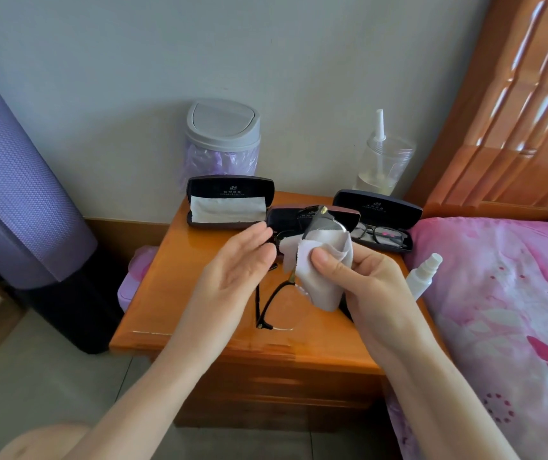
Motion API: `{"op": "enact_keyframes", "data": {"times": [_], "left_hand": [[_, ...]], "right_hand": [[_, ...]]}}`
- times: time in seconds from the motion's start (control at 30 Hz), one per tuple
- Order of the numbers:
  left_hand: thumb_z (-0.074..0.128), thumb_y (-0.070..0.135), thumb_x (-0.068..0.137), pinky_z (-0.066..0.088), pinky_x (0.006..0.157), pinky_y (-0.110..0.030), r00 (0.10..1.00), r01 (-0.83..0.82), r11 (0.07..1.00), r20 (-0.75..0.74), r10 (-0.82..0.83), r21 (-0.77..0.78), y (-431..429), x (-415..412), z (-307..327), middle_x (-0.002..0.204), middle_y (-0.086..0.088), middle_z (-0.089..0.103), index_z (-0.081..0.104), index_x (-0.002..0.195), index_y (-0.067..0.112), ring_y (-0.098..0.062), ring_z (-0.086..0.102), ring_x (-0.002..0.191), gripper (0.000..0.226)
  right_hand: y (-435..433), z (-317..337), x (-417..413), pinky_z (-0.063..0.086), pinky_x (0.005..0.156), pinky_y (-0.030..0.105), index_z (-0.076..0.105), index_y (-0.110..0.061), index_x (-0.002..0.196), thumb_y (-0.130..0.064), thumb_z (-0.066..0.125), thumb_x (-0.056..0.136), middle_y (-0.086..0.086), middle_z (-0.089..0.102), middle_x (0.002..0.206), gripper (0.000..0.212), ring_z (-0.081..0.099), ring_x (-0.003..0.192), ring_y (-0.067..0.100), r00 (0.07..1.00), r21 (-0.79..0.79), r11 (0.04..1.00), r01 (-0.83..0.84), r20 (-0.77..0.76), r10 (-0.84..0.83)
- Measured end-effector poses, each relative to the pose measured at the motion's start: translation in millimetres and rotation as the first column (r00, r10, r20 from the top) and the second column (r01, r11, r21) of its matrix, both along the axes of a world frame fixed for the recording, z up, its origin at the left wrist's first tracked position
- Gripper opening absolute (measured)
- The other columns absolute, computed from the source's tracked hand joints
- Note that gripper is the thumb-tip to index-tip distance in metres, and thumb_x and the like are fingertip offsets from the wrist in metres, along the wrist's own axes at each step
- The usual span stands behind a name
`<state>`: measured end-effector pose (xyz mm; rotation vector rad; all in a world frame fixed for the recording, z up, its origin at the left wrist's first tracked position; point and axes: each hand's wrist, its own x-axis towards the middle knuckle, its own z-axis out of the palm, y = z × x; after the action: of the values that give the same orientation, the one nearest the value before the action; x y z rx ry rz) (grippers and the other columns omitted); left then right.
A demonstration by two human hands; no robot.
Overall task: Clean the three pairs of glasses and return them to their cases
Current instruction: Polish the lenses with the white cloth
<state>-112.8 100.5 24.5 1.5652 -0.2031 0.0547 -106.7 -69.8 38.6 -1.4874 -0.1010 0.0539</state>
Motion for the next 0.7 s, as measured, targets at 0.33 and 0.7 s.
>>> {"op": "enact_keyframes", "data": {"times": [0.33, 0.7], "left_hand": [[0.066, 0.023, 0.075, 0.046, 0.071, -0.003, 0.994, 0.105, 0.994, 0.001, -0.105, -0.008, -9, -11, 13, 0.09, 0.018, 0.074, 0.071, 0.095, 0.025, 0.006, 0.067, 0.089, 0.021], [0.072, 0.026, 0.065, 0.049, 0.064, -0.008, 0.99, -0.134, 0.988, 0.031, 0.137, -0.082, -12, -10, 5, 0.077, 0.006, 0.075, 0.073, 0.082, 0.014, -0.003, 0.07, 0.077, 0.021]], "right_hand": [[5, 1, -4, 0.055, 0.077, 0.037, 0.075, -0.011, 0.091, -0.036, 0.077, 0.062, 0.012, 0.074, 0.089, 0.038, 0.069, 0.087, 0.026, 0.991, -0.005, 0.991, 0.132, -0.01, -0.132], [13, 3, -9, 0.051, 0.074, 0.014, 0.071, -0.013, 0.102, -0.034, 0.063, 0.078, 0.0, 0.073, 0.093, 0.033, 0.066, 0.086, 0.007, 0.999, -0.048, 0.999, 0.014, 0.05, -0.012]]}}
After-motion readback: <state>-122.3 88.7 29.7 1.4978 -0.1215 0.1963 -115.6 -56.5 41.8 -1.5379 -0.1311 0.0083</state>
